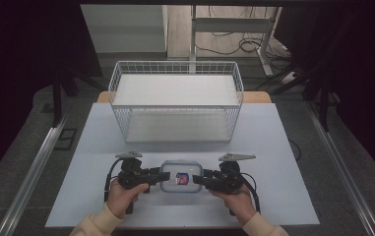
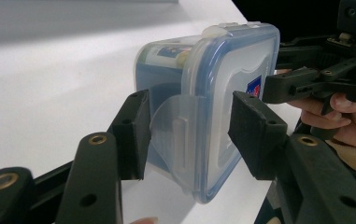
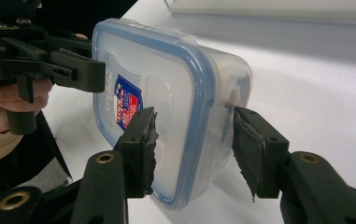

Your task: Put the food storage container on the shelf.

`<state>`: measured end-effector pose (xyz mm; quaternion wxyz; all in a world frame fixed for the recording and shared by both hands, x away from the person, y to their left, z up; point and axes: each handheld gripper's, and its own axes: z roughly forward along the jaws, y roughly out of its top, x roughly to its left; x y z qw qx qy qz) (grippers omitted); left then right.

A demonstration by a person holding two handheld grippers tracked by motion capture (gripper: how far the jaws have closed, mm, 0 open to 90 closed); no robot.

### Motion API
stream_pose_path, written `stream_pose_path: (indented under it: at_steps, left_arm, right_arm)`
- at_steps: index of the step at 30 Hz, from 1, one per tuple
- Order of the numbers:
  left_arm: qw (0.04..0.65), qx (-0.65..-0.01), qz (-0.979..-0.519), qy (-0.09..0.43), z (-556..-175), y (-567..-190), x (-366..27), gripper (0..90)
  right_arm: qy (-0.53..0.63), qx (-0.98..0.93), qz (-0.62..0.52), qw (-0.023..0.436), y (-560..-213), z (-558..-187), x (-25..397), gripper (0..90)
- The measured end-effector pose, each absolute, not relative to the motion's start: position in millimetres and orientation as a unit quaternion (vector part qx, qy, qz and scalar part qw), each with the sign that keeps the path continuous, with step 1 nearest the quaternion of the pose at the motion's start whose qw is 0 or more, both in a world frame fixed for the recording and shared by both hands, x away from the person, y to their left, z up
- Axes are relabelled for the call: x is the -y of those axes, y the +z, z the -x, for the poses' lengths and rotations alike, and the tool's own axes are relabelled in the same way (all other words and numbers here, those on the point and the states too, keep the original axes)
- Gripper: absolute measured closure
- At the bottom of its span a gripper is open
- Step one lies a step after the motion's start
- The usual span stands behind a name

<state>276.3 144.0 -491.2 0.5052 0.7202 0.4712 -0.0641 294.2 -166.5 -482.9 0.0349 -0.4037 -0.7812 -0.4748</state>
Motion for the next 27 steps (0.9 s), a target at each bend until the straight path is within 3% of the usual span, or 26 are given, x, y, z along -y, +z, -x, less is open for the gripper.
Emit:
stream_pose_path:
  at_steps: [27]
  left_arm:
    - [0.543,-0.436,-0.718,0.002,-302,-414,-146,49.9]
  right_arm:
    - [-0.501,0.79,0.353,-0.025,-402,-326,163,50.5]
